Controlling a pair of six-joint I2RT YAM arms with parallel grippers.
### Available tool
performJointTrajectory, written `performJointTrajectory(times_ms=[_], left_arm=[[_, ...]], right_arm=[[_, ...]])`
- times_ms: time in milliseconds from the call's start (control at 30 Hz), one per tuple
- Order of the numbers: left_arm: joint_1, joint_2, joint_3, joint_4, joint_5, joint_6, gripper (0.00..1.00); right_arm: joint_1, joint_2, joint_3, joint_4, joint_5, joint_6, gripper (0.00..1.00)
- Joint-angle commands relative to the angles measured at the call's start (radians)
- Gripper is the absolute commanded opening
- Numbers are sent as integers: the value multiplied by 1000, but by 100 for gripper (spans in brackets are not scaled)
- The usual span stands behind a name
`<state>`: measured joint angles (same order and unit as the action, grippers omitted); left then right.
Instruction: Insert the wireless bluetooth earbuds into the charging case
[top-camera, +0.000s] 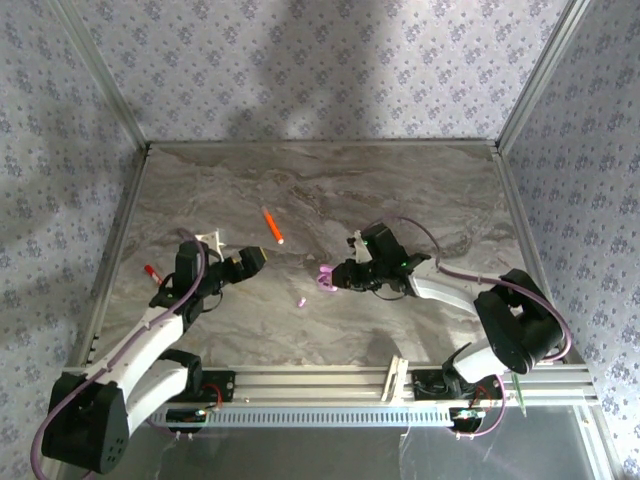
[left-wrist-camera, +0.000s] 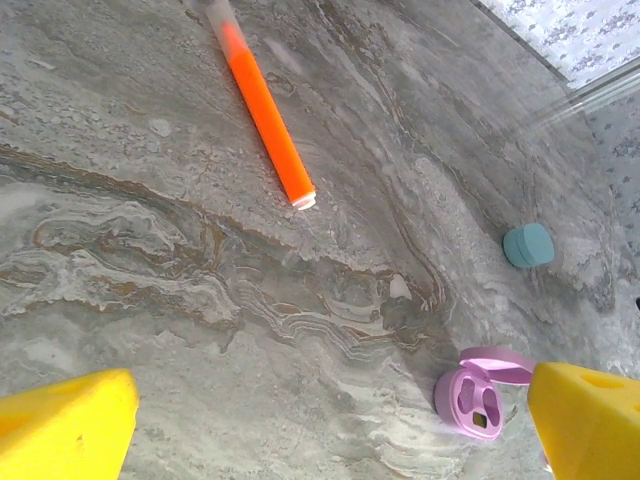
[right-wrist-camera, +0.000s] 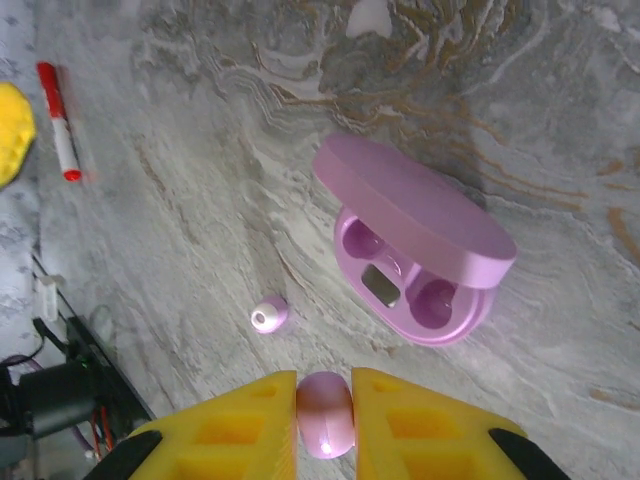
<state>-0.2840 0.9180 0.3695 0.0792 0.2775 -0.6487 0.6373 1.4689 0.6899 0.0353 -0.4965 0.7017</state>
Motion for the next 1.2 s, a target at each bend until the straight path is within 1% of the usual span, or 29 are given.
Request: performJointTrajectory(times_ms=[0,200,500,767,1167], left_arm=[[-12,11,5,44,21,-6,100],[-25,24,12,45,16,-2,100],[-36,31,17,42,14,3,100],[-40,30,19,39,12,5,100],[-47,24,22,34,13,3,100]], right_arm=[[-15,-2,-24,112,-39,46,20],[-16,1,-47,153,-17,79,20],[-6,10,-106,241,59,151,20],[27,18,-128,312,143,210,20],[81,21,-133,354,252,283,20]])
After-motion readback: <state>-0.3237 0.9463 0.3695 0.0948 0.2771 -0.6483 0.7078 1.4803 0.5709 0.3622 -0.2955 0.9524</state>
